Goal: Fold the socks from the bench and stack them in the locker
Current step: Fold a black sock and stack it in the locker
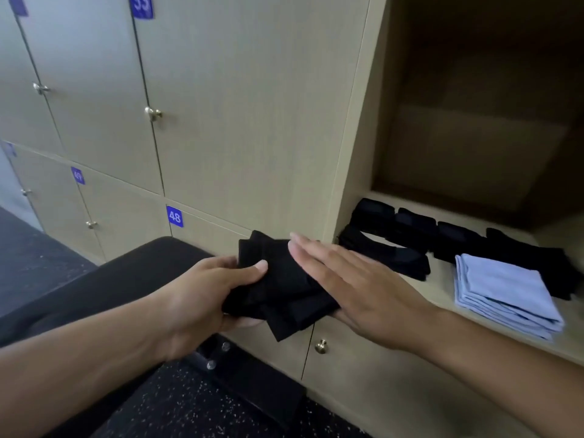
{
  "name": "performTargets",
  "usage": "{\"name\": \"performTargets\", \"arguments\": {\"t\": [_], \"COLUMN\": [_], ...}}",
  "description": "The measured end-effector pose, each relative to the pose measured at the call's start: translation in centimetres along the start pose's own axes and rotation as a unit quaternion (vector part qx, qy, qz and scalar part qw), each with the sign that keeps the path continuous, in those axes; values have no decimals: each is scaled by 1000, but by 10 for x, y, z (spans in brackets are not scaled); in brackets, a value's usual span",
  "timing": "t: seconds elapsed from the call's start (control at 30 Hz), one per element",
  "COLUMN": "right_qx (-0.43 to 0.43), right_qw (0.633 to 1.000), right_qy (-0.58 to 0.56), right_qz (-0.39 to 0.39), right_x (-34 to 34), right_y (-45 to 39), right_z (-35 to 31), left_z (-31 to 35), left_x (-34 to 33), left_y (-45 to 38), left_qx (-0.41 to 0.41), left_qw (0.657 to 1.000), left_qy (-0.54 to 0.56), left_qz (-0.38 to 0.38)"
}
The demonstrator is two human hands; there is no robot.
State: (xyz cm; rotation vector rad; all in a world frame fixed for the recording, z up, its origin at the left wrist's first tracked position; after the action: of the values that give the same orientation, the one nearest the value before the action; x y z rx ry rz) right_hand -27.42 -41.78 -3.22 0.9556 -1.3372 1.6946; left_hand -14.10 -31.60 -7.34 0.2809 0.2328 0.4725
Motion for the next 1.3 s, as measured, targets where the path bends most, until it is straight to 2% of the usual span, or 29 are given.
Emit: {"name": "performTargets", "arguments": {"t": [0.13, 0.27, 0.4, 0.47, 0.57, 0.63, 0.67, 0.77, 0.8, 0.83, 0.9, 1.07, 1.17, 1.3], "right_qx": [-43, -119, -56, -35, -119, -241, -312, -459, -475, -477, -470, -487, -506, -524], "right_qw": [997, 983, 984, 984, 976, 929, 880, 666, 627, 614, 612, 635, 645, 633], "right_qy": [-29, -104, -53, -34, -113, -237, -318, -557, -591, -606, -618, -581, -547, -526], "right_qz": [54, 95, 162, 172, 146, 149, 163, 190, 179, 166, 149, 145, 170, 221], "right_x": [17, 25, 37, 38, 30, 19, 12, -22, -28, -31, -31, -30, -23, -12], "right_y": [4, 9, 11, 11, 13, 18, 22, 36, 37, 36, 34, 36, 42, 55], "right_z": [10, 24, 17, 13, 21, 31, 36, 43, 42, 41, 40, 47, 58, 82], "left_z": [8, 13, 13, 12, 10, 10, 9, 4, 2, -1, -3, -4, -2, 6], "left_x": [-8, -7, -8, -10, -9, -6, -5, -6, -7, -8, -9, -5, 4, 11], "left_y": [-6, -12, -18, -20, -25, -28, -29, -32, -32, -33, -36, -39, -39, -38], "left_qx": [-6, -11, -1, 2, -2, -11, -15, -16, -15, -15, -17, -43, -68, -88], "left_qw": [1000, 998, 999, 999, 998, 997, 997, 995, 995, 995, 995, 992, 987, 987], "left_qy": [19, 48, 47, 49, 68, 78, 80, 98, 102, 102, 102, 113, 120, 88], "left_qz": [14, 29, 5, -9, -10, 1, 4, 6, 5, 3, 2, 28, 78, 101]}}
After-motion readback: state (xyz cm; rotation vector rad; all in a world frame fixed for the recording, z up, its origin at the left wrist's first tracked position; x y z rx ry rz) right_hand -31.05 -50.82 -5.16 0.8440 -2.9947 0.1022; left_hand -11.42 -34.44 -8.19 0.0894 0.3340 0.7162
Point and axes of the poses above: each hand's wrist, its own y-axis away from the middle knuckle, its own x-axis out of the back of the hand, z = x × y, the point moved 8 cm from there along -y, towards the middle knuckle, and after that the axes turned 1 degree about x, right-handed, at the moved point
